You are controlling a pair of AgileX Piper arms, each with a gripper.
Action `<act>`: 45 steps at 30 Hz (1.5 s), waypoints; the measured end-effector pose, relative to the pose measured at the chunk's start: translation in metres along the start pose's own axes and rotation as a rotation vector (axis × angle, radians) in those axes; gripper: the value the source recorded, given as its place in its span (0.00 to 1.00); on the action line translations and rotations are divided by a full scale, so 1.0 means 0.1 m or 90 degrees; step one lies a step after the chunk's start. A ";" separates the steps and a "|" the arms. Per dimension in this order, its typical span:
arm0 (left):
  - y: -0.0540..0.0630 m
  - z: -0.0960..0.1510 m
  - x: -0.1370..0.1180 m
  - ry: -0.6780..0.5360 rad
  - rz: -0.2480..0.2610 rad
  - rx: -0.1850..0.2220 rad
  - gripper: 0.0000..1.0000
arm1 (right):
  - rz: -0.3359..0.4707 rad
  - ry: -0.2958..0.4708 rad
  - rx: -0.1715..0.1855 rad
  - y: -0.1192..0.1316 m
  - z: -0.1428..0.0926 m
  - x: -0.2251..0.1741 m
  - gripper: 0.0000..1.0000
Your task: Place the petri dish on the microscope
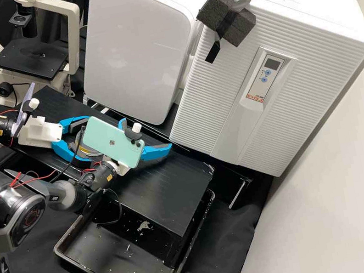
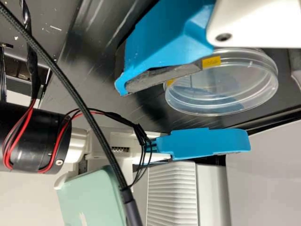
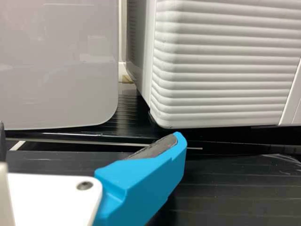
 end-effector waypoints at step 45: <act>-0.07 0.03 0.08 -0.004 0.024 0.014 0.00 | 0.000 0.000 0.000 0.00 0.00 0.00 1.00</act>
